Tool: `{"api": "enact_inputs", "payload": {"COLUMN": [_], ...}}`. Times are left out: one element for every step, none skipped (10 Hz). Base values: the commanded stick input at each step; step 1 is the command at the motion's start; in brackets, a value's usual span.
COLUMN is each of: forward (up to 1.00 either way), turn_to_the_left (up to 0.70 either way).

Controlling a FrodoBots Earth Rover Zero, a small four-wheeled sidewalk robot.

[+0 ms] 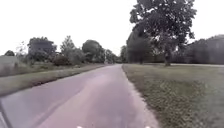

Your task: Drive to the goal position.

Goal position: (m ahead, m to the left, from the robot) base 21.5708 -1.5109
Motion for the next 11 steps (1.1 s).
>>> {"api": "enact_inputs", "payload": {"forward": [0.7,0.7,0.7,0.7,0.7,0.7,0.7,0.7,0.7,0.7,0.7], "turn_to_the_left": [0.0,0.0,0.0,0.0,0.0,0.0,0.0,0.0,0.0,0.0,0.0]}}
